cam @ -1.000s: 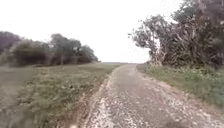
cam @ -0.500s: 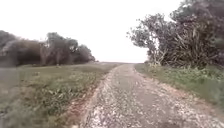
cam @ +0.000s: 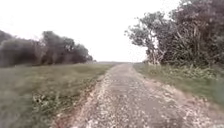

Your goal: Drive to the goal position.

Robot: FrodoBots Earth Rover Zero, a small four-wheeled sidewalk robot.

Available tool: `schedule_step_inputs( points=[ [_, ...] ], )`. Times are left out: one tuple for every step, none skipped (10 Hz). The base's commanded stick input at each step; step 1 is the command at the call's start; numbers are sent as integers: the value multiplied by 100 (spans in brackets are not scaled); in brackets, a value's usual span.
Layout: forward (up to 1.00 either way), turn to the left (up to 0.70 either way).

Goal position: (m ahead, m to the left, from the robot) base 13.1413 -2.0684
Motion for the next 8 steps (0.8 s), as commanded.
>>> schedule_step_inputs(
  points=[
    [70, -14],
    [70, -14],
    [70, -14],
    [70, -12],
    [70, -6],
    [70, 0],
    [70, 0],
    [70, 0]
  ],
)
